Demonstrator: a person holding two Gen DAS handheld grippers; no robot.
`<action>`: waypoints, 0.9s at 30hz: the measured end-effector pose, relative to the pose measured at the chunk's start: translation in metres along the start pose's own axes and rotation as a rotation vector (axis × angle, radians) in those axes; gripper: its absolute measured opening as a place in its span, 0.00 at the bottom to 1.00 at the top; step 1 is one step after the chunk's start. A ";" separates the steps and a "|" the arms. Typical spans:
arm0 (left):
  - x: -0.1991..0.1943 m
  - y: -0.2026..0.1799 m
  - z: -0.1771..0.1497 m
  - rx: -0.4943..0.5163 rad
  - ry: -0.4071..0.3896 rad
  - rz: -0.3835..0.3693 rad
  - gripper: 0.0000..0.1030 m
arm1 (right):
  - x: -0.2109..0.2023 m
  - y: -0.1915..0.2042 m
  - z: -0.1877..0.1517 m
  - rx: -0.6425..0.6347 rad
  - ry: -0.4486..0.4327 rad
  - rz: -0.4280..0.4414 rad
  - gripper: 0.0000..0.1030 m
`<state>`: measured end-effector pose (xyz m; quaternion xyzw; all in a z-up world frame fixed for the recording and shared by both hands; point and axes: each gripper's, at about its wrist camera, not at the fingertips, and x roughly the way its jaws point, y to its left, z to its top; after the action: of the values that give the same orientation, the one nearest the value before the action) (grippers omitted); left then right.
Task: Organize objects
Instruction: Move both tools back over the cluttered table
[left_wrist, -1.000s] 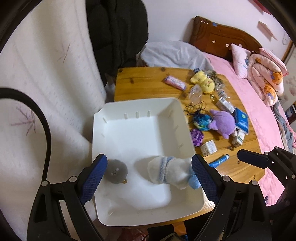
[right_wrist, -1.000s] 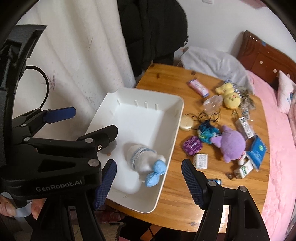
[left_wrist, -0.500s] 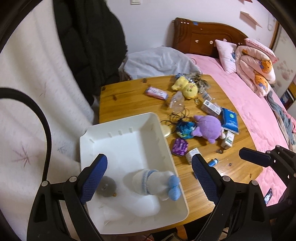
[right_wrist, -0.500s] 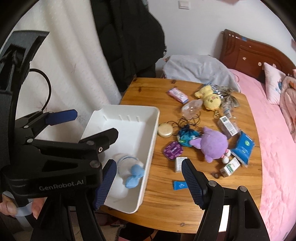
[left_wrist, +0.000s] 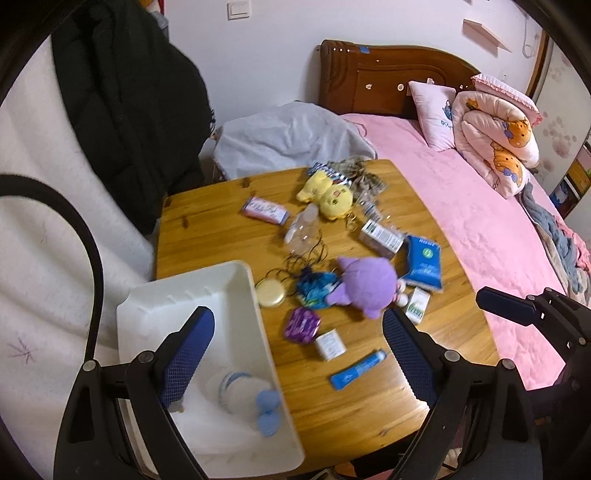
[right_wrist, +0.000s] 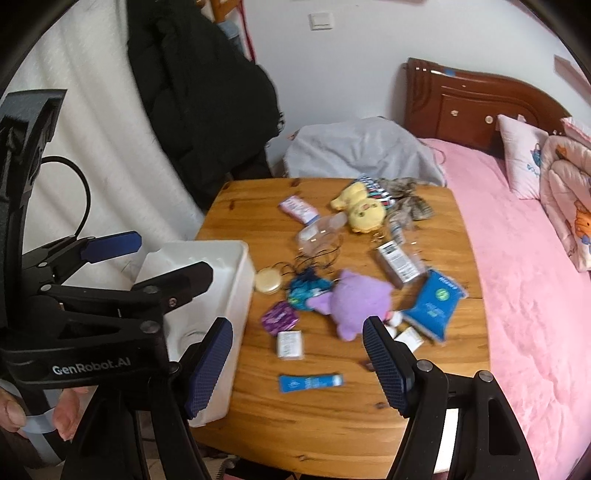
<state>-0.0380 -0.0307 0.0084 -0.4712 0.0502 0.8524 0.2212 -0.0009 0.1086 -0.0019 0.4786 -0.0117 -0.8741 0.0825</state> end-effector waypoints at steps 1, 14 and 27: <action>0.002 -0.006 0.004 0.003 -0.001 0.001 0.91 | 0.000 -0.009 0.001 0.006 -0.002 0.001 0.72; 0.040 -0.082 0.050 0.061 0.029 -0.016 0.91 | 0.016 -0.117 0.017 0.102 0.002 -0.047 0.73; 0.115 -0.106 0.069 0.022 0.145 -0.017 0.91 | 0.079 -0.190 0.017 0.169 0.084 -0.087 0.77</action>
<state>-0.0992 0.1225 -0.0353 -0.5294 0.0713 0.8137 0.2293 -0.0827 0.2830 -0.0776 0.5202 -0.0610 -0.8518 0.0043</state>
